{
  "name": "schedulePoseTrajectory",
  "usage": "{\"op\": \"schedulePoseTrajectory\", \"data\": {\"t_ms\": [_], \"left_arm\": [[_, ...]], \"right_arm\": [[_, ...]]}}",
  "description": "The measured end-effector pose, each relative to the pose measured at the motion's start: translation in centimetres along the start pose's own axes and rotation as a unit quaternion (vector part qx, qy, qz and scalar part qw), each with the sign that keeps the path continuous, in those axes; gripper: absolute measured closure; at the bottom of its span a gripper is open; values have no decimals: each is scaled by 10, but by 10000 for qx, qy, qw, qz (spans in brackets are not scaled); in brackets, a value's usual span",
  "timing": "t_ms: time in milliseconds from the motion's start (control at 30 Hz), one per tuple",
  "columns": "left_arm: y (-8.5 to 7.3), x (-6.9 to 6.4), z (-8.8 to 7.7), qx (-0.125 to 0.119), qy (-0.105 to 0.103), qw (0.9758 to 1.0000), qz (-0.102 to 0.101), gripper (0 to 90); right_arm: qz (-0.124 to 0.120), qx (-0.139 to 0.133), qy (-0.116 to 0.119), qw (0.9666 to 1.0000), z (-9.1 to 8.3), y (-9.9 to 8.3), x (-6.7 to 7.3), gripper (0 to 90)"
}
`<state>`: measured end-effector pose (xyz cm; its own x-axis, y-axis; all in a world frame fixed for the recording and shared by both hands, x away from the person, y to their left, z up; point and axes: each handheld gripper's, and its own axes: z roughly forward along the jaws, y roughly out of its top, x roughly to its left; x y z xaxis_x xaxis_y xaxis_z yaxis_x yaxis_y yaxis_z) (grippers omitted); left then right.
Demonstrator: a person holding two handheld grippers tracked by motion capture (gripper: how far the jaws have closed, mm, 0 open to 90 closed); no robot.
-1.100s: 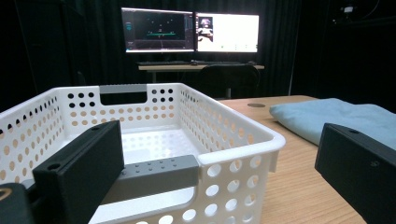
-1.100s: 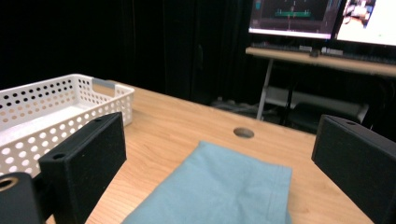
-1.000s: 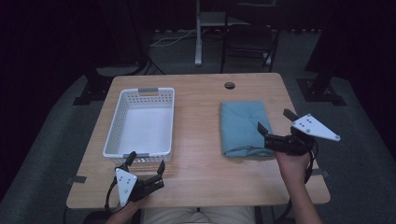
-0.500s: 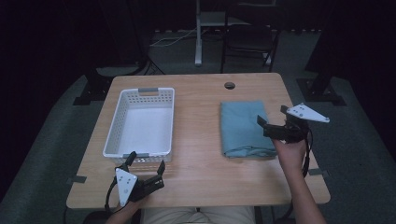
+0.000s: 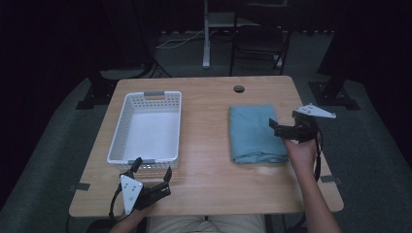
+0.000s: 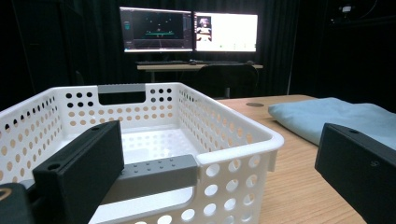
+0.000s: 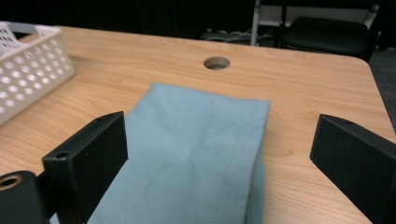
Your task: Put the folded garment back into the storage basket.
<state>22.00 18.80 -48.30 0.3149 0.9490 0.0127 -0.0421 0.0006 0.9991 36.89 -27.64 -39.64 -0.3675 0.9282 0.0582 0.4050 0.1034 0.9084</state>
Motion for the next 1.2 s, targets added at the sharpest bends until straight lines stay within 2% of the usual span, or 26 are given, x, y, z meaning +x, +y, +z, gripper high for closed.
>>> {"op": "schedulePoseTrajectory", "data": {"t_ms": [100,500,833,1200], "left_arm": [[0,0,0,-7,-5,10000,-7,26],[0,0,0,-9,-24,10000,-8,26],[0,0,0,-10,-40,10000,-11,26],[0,0,0,-11,-50,10000,-10,25]], "right_arm": [[29,98,-68,9999,4,-2,-5,42],[237,616,-24,9978,25,-10,-19,42],[458,1308,13,9904,43,-23,-32,42],[492,1755,66,9832,53,-31,-36,42]]}}
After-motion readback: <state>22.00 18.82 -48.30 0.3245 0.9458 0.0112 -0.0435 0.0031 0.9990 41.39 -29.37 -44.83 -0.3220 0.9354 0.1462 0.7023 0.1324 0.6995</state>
